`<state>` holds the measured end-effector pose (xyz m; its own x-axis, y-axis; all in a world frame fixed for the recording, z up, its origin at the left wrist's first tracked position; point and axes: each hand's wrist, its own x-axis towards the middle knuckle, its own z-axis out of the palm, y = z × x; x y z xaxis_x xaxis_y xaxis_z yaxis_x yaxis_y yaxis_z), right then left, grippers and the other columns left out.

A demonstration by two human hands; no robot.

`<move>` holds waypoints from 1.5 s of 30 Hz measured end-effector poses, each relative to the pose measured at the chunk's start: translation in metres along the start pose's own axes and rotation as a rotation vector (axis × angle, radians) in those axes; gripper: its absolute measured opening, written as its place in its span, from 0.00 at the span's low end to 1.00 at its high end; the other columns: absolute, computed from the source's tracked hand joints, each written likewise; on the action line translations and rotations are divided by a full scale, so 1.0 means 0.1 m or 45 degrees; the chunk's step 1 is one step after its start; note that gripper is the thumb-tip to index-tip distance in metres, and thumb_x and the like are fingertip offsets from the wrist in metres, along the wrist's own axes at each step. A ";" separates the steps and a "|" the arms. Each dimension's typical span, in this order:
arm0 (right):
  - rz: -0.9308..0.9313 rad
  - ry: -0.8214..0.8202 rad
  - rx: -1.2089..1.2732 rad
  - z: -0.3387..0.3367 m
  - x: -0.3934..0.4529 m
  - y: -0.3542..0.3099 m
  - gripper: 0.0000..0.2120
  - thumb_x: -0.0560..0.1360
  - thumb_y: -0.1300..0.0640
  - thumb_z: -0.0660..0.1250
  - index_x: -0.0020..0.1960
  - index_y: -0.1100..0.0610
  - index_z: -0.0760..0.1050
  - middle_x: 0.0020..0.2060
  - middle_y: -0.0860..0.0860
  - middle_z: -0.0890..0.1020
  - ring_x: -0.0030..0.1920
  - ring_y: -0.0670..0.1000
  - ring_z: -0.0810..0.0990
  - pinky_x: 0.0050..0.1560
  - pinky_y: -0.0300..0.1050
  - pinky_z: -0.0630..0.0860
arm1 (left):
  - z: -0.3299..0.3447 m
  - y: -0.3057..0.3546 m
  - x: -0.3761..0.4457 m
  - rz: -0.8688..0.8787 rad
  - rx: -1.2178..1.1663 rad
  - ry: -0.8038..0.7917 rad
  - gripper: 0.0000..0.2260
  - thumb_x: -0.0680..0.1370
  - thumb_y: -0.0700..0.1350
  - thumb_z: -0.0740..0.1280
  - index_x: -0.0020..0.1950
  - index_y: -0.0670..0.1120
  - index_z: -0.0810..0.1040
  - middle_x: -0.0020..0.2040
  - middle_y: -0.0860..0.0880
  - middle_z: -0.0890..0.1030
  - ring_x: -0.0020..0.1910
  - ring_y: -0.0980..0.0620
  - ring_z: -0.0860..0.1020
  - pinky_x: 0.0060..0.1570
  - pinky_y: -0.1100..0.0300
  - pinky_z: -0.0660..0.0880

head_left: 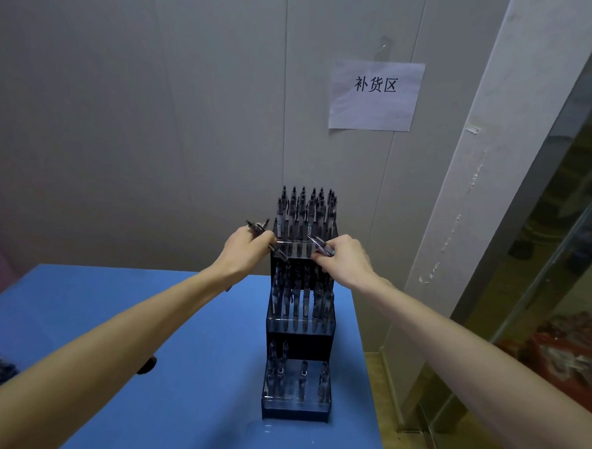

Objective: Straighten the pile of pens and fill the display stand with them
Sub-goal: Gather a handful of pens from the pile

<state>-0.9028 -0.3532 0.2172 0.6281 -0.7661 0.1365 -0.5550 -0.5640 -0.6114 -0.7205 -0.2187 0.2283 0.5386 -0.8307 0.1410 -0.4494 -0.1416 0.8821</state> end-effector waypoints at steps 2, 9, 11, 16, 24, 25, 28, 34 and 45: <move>0.020 -0.013 0.018 0.01 0.01 -0.04 0.15 0.78 0.50 0.72 0.36 0.57 0.78 0.34 0.55 0.84 0.35 0.55 0.79 0.36 0.45 0.72 | -0.04 0.01 -0.01 0.031 0.000 -0.015 0.13 0.75 0.53 0.62 0.37 0.44 0.71 0.31 0.47 0.67 0.33 0.49 0.62 0.40 0.51 0.61; 0.044 0.083 -0.077 0.06 -0.04 -0.10 0.15 0.80 0.49 0.69 0.35 0.52 0.75 0.34 0.53 0.82 0.37 0.57 0.81 0.38 0.47 0.75 | -0.19 0.17 0.02 0.090 -0.243 0.146 0.18 0.75 0.58 0.75 0.40 0.46 0.77 0.31 0.50 0.72 0.33 0.51 0.67 0.39 0.56 0.65; 0.036 0.136 -0.167 0.09 -0.06 -0.10 0.15 0.80 0.47 0.69 0.36 0.51 0.75 0.34 0.52 0.81 0.39 0.58 0.81 0.40 0.48 0.77 | -0.21 0.25 0.05 0.086 -0.249 0.204 0.17 0.73 0.58 0.78 0.37 0.48 0.78 0.27 0.55 0.71 0.29 0.55 0.65 0.36 0.58 0.63; 0.143 0.135 -0.196 0.15 -0.09 -0.03 0.17 0.77 0.44 0.72 0.35 0.51 0.73 0.34 0.50 0.80 0.39 0.57 0.81 0.40 0.46 0.76 | -0.30 0.38 0.17 0.071 -0.208 0.262 0.14 0.72 0.58 0.79 0.45 0.47 0.86 0.29 0.59 0.77 0.25 0.62 0.68 0.36 0.59 0.66; 0.033 0.096 0.010 0.05 -0.18 -0.11 0.23 0.80 0.40 0.66 0.32 0.51 0.68 0.26 0.47 0.72 0.29 0.50 0.71 0.32 0.44 0.66 | -0.38 0.42 0.30 0.085 -0.219 0.318 0.13 0.73 0.56 0.78 0.47 0.46 0.87 0.31 0.54 0.77 0.31 0.54 0.68 0.40 0.56 0.66; -0.013 0.113 0.082 0.03 -0.20 -0.12 0.21 0.81 0.41 0.65 0.35 0.51 0.69 0.27 0.46 0.72 0.28 0.49 0.70 0.31 0.44 0.65 | -0.39 0.46 0.33 0.096 -0.225 0.320 0.12 0.73 0.55 0.78 0.47 0.46 0.87 0.31 0.54 0.78 0.31 0.54 0.69 0.40 0.56 0.67; -0.114 0.205 0.281 -0.09 -0.20 -0.12 0.12 0.82 0.44 0.64 0.46 0.51 0.72 0.32 0.46 0.76 0.31 0.46 0.71 0.33 0.42 0.67 | -0.44 0.63 0.41 0.154 -0.223 0.342 0.09 0.72 0.52 0.79 0.45 0.48 0.87 0.36 0.54 0.83 0.33 0.56 0.74 0.41 0.58 0.70; -0.206 0.383 0.631 -0.50 -0.05 -0.26 0.18 0.83 0.43 0.61 0.46 0.56 0.77 0.35 0.52 0.85 0.27 0.49 0.76 0.30 0.45 0.73 | -0.48 1.03 0.63 0.287 -0.032 0.400 0.08 0.71 0.52 0.80 0.42 0.49 0.85 0.40 0.52 0.86 0.44 0.52 0.84 0.49 0.56 0.79; -0.280 0.499 0.330 -1.09 0.43 -0.45 0.24 0.84 0.44 0.60 0.36 0.58 0.65 0.28 0.47 0.64 0.30 0.48 0.63 0.36 0.47 0.58 | -0.37 1.10 0.94 0.289 0.164 0.385 0.09 0.73 0.54 0.78 0.42 0.50 0.84 0.40 0.51 0.85 0.45 0.49 0.82 0.51 0.52 0.79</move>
<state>-0.9100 -0.3945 0.3353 0.4356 -0.7237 0.5352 -0.2485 -0.6682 -0.7013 -0.6931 -0.2926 0.3553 0.5925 -0.6552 0.4687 -0.6561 -0.0550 0.7527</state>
